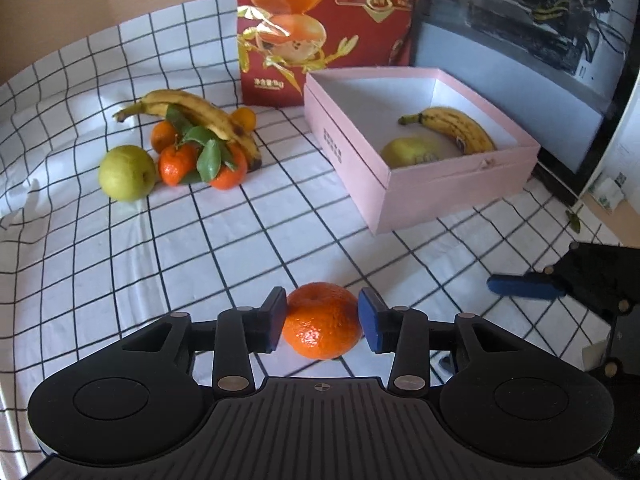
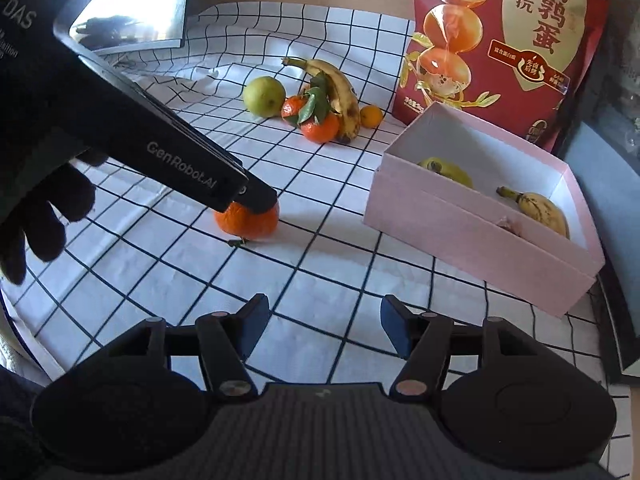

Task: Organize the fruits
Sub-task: 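Grasp the mandarin orange on the table with the left tool, then carry the mandarin into the pink box and open the left tool while the right tool grasps another mandarin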

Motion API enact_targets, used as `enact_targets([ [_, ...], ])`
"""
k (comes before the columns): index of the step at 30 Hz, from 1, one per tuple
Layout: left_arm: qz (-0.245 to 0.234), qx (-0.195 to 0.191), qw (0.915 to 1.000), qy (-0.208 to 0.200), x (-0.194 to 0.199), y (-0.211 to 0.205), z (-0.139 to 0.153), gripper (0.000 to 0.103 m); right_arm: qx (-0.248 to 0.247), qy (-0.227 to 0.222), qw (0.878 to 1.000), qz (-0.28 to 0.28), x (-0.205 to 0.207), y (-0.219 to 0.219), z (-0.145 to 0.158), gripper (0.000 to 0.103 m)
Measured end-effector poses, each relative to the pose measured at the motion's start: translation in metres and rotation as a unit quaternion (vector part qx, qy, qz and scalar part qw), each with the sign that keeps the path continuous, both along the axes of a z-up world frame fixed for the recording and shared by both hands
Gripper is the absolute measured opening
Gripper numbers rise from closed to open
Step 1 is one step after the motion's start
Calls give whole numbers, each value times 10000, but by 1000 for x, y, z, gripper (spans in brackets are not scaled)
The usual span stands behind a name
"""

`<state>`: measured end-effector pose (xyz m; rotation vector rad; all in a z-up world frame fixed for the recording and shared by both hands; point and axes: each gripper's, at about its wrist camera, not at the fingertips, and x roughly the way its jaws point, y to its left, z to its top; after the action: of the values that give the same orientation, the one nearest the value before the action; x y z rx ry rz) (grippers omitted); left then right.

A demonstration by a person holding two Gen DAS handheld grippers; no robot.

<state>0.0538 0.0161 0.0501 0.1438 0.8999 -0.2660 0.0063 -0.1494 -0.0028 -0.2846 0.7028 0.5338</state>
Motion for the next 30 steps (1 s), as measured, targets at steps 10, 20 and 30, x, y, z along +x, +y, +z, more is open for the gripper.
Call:
enact_targets([
  [10, -59, 118, 9998, 148, -4, 10, -6, 54, 62, 123, 9992, -380, 3, -10, -6, 63],
  [20, 448, -320, 9979, 354, 9, 24, -15, 53, -2, 145, 9993, -341, 2, -6, -11, 63],
  [30, 1128, -1146, 9868, 196, 1, 65, 4, 53, 264, -72, 9988, -400, 14, 2, 5, 63],
])
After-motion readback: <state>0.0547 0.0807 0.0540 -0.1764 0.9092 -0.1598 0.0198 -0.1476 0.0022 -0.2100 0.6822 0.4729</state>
